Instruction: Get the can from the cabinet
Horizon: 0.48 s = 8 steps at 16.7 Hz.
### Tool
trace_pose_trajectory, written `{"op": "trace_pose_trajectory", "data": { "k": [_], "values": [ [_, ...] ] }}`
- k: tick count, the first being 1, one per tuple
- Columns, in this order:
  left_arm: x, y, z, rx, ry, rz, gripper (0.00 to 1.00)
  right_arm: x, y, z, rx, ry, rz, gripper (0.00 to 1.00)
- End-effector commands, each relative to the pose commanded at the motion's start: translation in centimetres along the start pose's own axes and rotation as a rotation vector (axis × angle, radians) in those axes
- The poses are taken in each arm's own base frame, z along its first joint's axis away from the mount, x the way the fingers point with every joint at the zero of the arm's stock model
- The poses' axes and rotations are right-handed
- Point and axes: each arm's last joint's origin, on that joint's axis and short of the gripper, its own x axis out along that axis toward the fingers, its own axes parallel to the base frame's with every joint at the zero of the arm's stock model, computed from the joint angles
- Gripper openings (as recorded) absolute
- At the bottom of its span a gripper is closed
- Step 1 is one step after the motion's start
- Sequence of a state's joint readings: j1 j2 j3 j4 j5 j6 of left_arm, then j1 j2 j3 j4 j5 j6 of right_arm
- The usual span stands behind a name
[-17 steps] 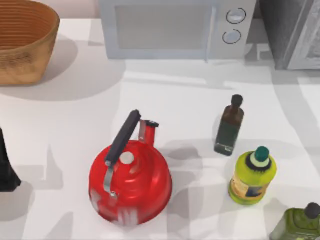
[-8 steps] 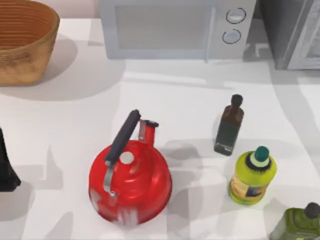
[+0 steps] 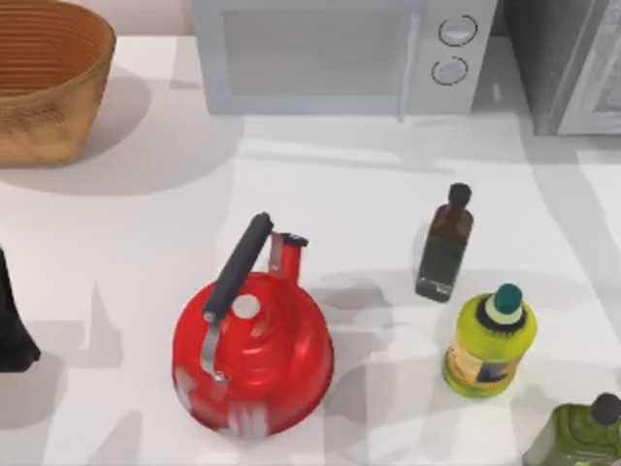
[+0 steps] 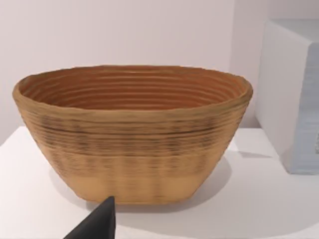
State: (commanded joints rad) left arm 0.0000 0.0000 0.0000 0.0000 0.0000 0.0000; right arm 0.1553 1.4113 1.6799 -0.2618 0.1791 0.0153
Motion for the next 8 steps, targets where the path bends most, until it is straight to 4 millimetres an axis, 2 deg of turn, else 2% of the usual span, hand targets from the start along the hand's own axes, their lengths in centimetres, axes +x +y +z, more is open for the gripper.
{"op": "trace_pose_trajectory", "data": {
  "k": [5,8],
  "values": [
    [0.0,0.0,0.0,0.0,0.0,0.0,1.0,3.9,-0.1,-0.1,0.0,0.0,0.0,1.0],
    [0.0,0.0,0.0,0.0,0.0,0.0,1.0,4.4,-0.1,-0.2,0.0,0.0,0.0,1.0]
  ]
}}
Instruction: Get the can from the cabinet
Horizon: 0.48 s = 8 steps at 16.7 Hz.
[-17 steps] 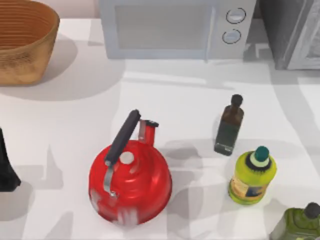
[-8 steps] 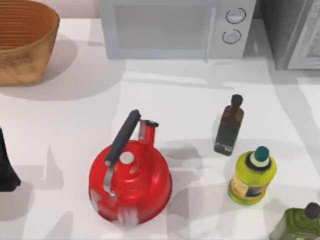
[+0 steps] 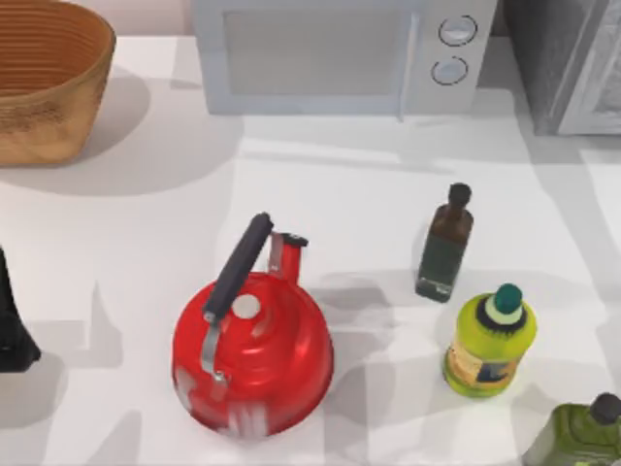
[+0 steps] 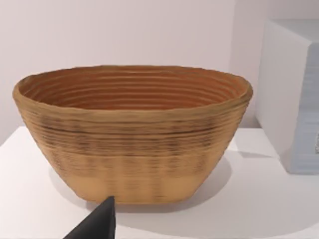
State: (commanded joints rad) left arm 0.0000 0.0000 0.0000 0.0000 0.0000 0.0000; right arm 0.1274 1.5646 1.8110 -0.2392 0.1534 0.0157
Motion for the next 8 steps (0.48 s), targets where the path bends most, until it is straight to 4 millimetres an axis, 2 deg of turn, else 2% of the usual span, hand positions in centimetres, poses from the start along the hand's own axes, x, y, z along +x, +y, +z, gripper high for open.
{"op": "trace_pose_trajectory", "data": {
  "k": [2,8],
  "values": [
    [0.0,0.0,0.0,0.0,0.0,0.0,1.0,0.0,0.0,0.0,0.0,0.0,0.0,1.0],
    [0.0,0.0,0.0,0.0,0.0,0.0,1.0,0.0,0.0,0.0,0.0,0.0,0.0,0.55]
  ]
}}
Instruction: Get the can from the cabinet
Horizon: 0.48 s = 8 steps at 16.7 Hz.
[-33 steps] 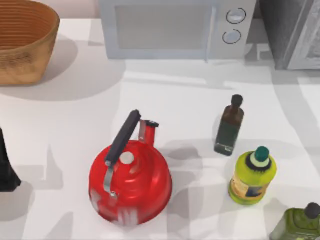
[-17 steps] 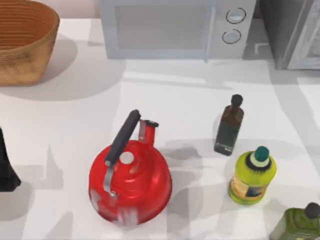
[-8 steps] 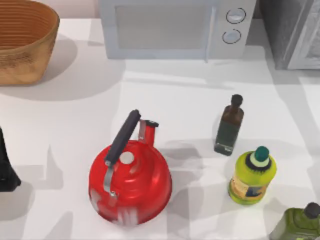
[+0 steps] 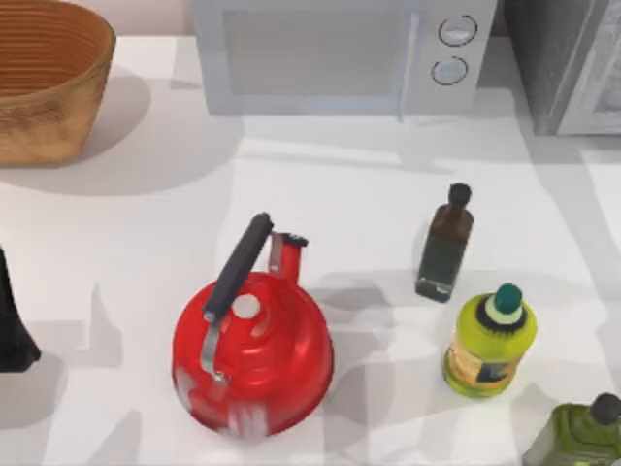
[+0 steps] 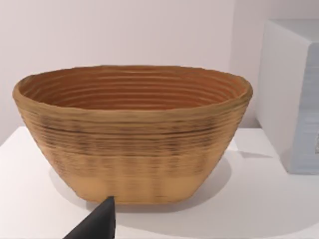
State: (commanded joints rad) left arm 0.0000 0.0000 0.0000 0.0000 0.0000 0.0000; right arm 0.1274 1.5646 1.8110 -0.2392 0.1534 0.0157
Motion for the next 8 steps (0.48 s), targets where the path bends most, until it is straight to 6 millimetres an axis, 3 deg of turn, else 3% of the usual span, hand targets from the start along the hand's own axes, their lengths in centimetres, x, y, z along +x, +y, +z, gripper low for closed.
{"op": "trace_pose_trajectory", "data": {
  "k": [7,8],
  "values": [
    [0.0,0.0,0.0,0.0,0.0,0.0,1.0,0.0,0.0,0.0,0.0,0.0,0.0,0.02],
    [0.0,0.0,0.0,0.0,0.0,0.0,1.0,0.0,0.0,0.0,0.0,0.0,0.0,0.0]
  ]
}}
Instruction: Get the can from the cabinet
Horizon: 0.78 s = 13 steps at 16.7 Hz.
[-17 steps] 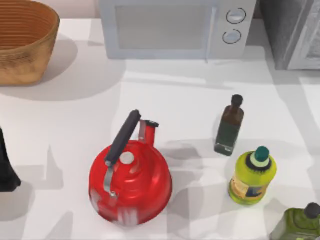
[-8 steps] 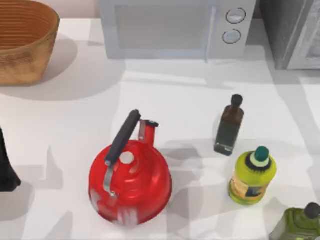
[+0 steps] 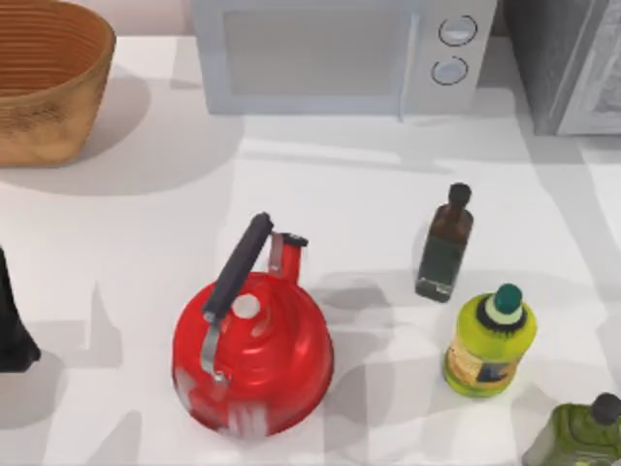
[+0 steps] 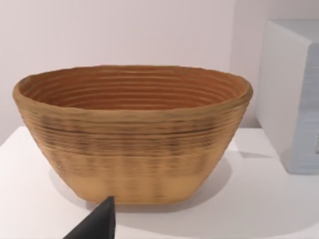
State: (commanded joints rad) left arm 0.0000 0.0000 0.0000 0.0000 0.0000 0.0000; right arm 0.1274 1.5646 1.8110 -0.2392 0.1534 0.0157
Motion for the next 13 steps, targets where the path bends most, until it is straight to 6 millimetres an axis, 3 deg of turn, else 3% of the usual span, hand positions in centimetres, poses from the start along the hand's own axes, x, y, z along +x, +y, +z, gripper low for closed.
{"op": "trace_pose_trajectory", "data": {
  "k": [9,11,13],
  "values": [
    [0.0,0.0,0.0,0.0,0.0,0.0,1.0,-0.1,0.0,0.1,0.001,0.0,0.0,0.0],
    [0.0,0.0,0.0,0.0,0.0,0.0,1.0,-1.6,0.4,0.9,0.001,-0.001,-0.01,0.0],
    [0.0,0.0,0.0,0.0,0.0,0.0,1.0,-4.6,0.8,2.4,0.002,-0.009,-0.01,0.0]
  ]
}}
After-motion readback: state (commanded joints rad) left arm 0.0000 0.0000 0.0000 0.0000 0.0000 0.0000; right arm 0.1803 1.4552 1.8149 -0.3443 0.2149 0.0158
